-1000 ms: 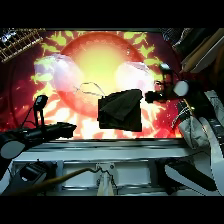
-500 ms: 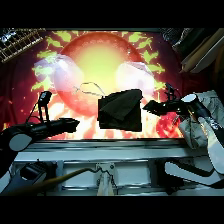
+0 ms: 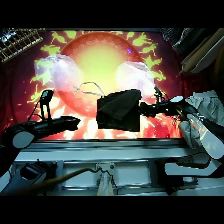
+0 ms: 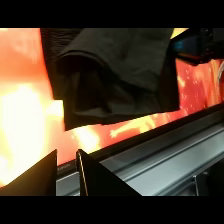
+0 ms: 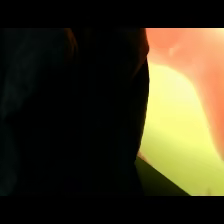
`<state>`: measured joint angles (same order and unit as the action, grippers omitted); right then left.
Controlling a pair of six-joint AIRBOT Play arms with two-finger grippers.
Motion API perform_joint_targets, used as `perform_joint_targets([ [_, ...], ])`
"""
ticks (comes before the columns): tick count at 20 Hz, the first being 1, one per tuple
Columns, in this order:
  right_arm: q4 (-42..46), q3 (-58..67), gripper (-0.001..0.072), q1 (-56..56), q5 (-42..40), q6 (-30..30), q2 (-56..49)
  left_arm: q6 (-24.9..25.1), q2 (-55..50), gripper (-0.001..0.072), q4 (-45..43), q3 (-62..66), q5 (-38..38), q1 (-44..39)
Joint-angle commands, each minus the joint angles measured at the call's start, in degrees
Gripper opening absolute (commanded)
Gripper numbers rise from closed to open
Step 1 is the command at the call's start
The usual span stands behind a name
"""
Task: Fold the clothes and pants, and hang the long-sleeved shirts on hangers.
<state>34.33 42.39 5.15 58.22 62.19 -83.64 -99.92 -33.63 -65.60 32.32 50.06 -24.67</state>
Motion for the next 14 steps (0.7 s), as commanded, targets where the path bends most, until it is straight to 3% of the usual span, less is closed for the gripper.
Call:
perform_joint_targets([
  [1,-0.85,-0.02,0.0212,-2.80,-0.83,-0.17,-1.09,0.04,-0.17,0.0139,0.79,0.00,-0.42,0.04],
  [2,-0.59,0.00,0.0197,-2.60,-0.59,-0.09,-1.05,0.07,-0.17,0.0139,0.96,0.00,-0.44,0.04],
  [3,-0.42,0.00,0.0060,-1.99,0.26,0.11,-0.98,0.07,-0.17,0.0138,1.01,0.00,-0.42,0.04],
  [4,-0.37,0.00,0.0013,-1.07,1.49,0.22,-0.98,0.07,-0.17,0.0139,1.11,0.00,-0.42,0.04],
  [8,1.27,0.00,0.0010,5.79,6.21,1.22,2.97,0.07,-0.17,0.0139,1.11,0.00,-0.44,0.04],
  [14,14.05,6.23,0.0009,15.50,14.51,10.99,12.17,0.24,-0.17,0.0137,1.11,0.00,-3.08,0.04],
])
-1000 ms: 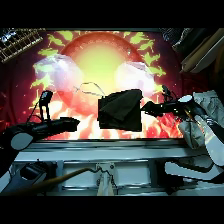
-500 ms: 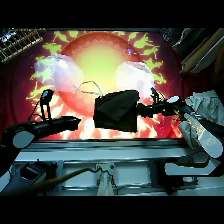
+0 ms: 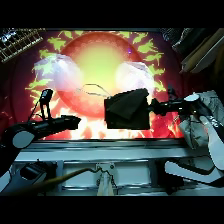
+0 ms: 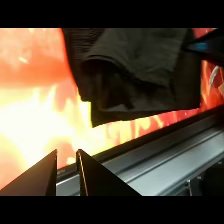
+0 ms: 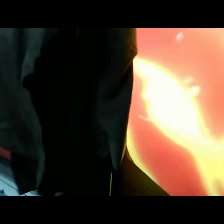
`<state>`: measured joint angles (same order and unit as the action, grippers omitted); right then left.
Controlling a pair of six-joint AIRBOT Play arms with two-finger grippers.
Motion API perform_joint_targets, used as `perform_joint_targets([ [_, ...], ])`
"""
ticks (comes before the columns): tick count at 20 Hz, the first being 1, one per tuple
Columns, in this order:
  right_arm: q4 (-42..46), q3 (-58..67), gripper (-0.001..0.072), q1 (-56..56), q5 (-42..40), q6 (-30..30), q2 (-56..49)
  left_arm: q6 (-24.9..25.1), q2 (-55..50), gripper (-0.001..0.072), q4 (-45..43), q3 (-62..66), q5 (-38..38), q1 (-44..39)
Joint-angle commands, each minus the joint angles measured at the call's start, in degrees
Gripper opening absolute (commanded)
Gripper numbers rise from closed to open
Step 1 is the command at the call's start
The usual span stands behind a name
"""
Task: Fold the clothes and pants, and hang the long-sleeved shirts on hangers.
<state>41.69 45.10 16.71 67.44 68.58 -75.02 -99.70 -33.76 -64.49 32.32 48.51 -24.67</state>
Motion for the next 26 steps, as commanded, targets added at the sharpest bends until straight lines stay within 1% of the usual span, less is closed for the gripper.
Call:
perform_joint_targets([
  [1,8.35,5.77,0.0009,4.74,5.88,6.21,4.26,0.02,-0.04,0.0125,-0.04,0.00,-2.36,0.11],
  [2,9.86,8.17,0.0009,5.33,5.88,8.11,4.57,0.02,-0.07,0.0086,-0.04,0.00,-3.48,0.15],
  [3,11.93,11.19,0.0009,5.77,6.10,10.08,4.48,0.00,-0.07,0.0075,0.02,0.00,-4.61,0.15],
  [6,18.16,21.81,0.0009,6.71,6.38,15.04,4.09,-0.11,-0.04,0.0076,0.07,0.02,-5.68,0.15],
  [9,20.04,32.46,0.0009,9.14,9.38,19.78,1.81,-0.20,-0.07,0.0077,0.68,0.07,-5.84,0.15],
  [11,20.46,38.27,0.0009,10.86,11.47,21.46,0.04,-0.15,-0.07,0.0082,0.63,0.07,-6.43,0.15],
  [12,21.00,40.37,0.0009,11.58,11.67,22.29,-0.55,-0.13,-0.07,0.0118,0.63,0.07,-6.93,0.15],
  [13,21.94,41.97,0.0009,12.07,11.80,22.53,-1.03,-0.15,-0.07,0.0217,0.63,0.07,-7.39,0.15],
  [14,23.12,43.41,0.0009,12.63,12.24,22.88,-1.60,-0.13,-0.07,0.0287,0.63,0.07,-7.61,0.15],
  [19,27.78,48.87,0.0009,15.17,14.64,23.65,-5.01,0.04,-0.07,0.0296,0.66,0.09,-8.72,0.15],
  [20,28.30,49.92,0.0009,15.58,14.82,24.37,-5.68,0.04,-0.07,0.0314,0.66,0.33,-8.61,0.15],
  [21,28.44,51.25,0.0009,16.00,16.22,25.49,-6.62,0.04,-0.07,0.0393,0.94,1.03,-8.07,0.15],
  [23,27.93,55.15,0.0009,16.39,21.97,26.77,-8.85,0.85,-0.09,0.0392,1.09,3.80,-6.95,0.15],
  [24,27.15,57.68,0.0009,16.26,22.86,25.70,-9.53,1.79,-0.13,0.0391,0.92,5.29,-7.37,0.22],
  [26,27.67,62.03,0.0009,16.26,20.31,25.81,-10.16,3.21,-1.44,0.0391,0.42,7.96,-7.85,0.96],
])
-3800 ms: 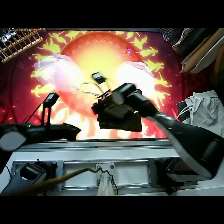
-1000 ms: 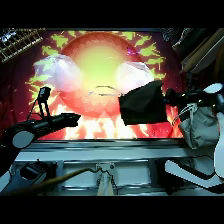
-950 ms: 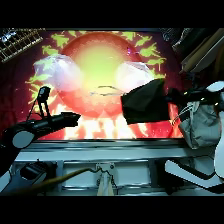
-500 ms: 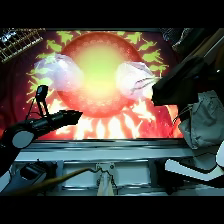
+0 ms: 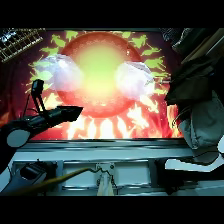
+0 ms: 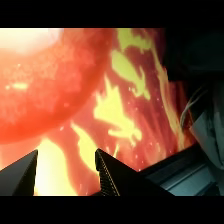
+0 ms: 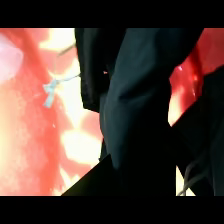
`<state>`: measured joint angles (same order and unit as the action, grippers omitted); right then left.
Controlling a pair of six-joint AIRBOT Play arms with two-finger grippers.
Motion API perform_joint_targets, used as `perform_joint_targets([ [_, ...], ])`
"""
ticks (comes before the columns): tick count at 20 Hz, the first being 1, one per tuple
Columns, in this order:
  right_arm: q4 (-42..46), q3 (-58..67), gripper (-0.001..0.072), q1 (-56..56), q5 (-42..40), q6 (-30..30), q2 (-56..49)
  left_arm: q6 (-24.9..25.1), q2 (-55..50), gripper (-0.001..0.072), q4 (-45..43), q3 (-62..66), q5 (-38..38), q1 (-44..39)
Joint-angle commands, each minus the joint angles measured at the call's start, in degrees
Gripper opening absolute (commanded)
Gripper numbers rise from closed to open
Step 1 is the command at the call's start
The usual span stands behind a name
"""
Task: Fold the clothes and pants, and hang the long-sleeved shirts on hangers.
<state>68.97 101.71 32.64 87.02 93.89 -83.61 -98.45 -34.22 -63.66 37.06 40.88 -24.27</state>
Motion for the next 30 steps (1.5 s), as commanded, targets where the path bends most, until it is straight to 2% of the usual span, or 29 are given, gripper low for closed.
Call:
perform_joint_targets([
  [1,0.31,7.13,0.0009,0.92,-1.14,2.27,-1.92,2.75,-2.23,0.0391,-0.39,4.24,-0.17,1.07],
  [4,0.76,9.68,0.0009,3.17,-5.22,7.26,-2.86,3.41,-6.58,0.0391,-0.37,5.16,-0.09,1.57],
  [11,1.62,9.66,0.0009,6.67,-10.56,6.99,-3.23,3.43,-11.26,0.0393,-0.17,5.16,0.44,1.49],
  [17,5.16,6.58,0.0007,9.88,-1.22,0.52,-2.80,3.41,-11.26,0.0393,-0.17,5.16,0.48,1.49],
  [19,8.46,3.23,0.0007,11.41,1.25,-1.64,-1.20,3.37,-11.21,0.0393,-0.13,5.16,0.70,1.49],
  [21,12.26,-2.10,0.0007,14.10,0.44,-1.33,2.49,3.34,-11.15,0.0392,0.31,5.16,1.01,1.49],
  [27,13.40,-24.85,0.0007,26.88,-3.76,-0.76,14.84,3.37,-11.15,0.0392,1.18,5.16,1.55,1.46],
  [30,13.90,-30.34,0.0008,32.76,-4.04,-0.70,16.28,3.39,-11.15,0.0393,1.16,5.16,2.84,1.46],
])
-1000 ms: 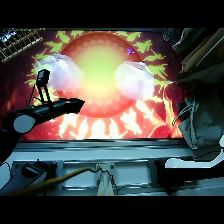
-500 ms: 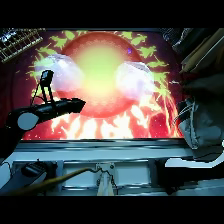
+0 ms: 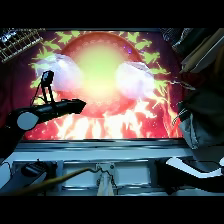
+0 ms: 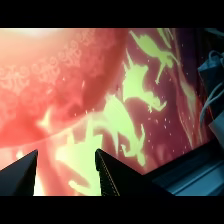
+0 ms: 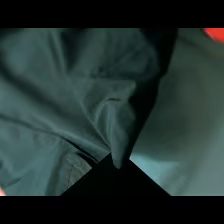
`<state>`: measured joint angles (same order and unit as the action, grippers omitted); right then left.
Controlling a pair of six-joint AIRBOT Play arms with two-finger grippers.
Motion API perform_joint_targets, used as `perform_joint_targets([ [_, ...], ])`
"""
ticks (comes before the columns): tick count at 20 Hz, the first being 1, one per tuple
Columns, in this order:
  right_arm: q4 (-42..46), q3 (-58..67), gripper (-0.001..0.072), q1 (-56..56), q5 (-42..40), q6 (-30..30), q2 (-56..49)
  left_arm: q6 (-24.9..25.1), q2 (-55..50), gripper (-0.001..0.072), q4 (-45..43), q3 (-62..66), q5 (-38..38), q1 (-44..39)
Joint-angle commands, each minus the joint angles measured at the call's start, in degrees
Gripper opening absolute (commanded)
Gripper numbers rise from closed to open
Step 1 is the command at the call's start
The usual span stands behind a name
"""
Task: Fold the clothes and pants, and hang the long-sleeved shirts on hangers.
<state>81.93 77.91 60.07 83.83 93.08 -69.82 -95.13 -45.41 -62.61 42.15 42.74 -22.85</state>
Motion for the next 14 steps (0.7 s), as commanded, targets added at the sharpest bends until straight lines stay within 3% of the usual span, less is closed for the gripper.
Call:
perform_joint_targets([
  [1,1.03,-7.50,0.0008,6.60,-1.18,0.13,2.51,0.07,0.04,0.0393,0.09,0.07,1.05,0.04],
  [4,2.21,-10.84,0.0012,8.87,-1.51,0.57,2.51,1.09,0.02,0.0393,0.09,0.07,1.03,0.04],
  [5,2.12,-12.37,0.0083,8.83,-0.70,0.57,2.51,1.14,0.02,0.0393,0.07,0.07,1.03,0.04],
  [6,1.70,-13.77,0.0385,8.68,-0.20,0.57,2.51,1.14,0.02,0.0392,0.09,0.07,1.03,0.04],
  [7,0.85,-14.29,0.0515,8.37,0.72,0.50,2.54,1.14,0.04,0.0393,0.11,0.07,1.05,0.04],
  [12,-1.60,-4.52,0.0473,5.29,1.92,0.50,2.64,1.31,0.02,0.0393,0.11,0.07,1.57,0.04],
  [13,-5.70,-1.29,0.0404,4.46,-1.09,0.61,2.64,1.79,0.02,0.0393,0.09,0.07,1.44,0.04],
  [14,-12.81,1.66,0.0393,3.23,-4.42,0.57,2.64,1.81,-0.02,0.0393,0.04,0.24,1.31,0.04],
])
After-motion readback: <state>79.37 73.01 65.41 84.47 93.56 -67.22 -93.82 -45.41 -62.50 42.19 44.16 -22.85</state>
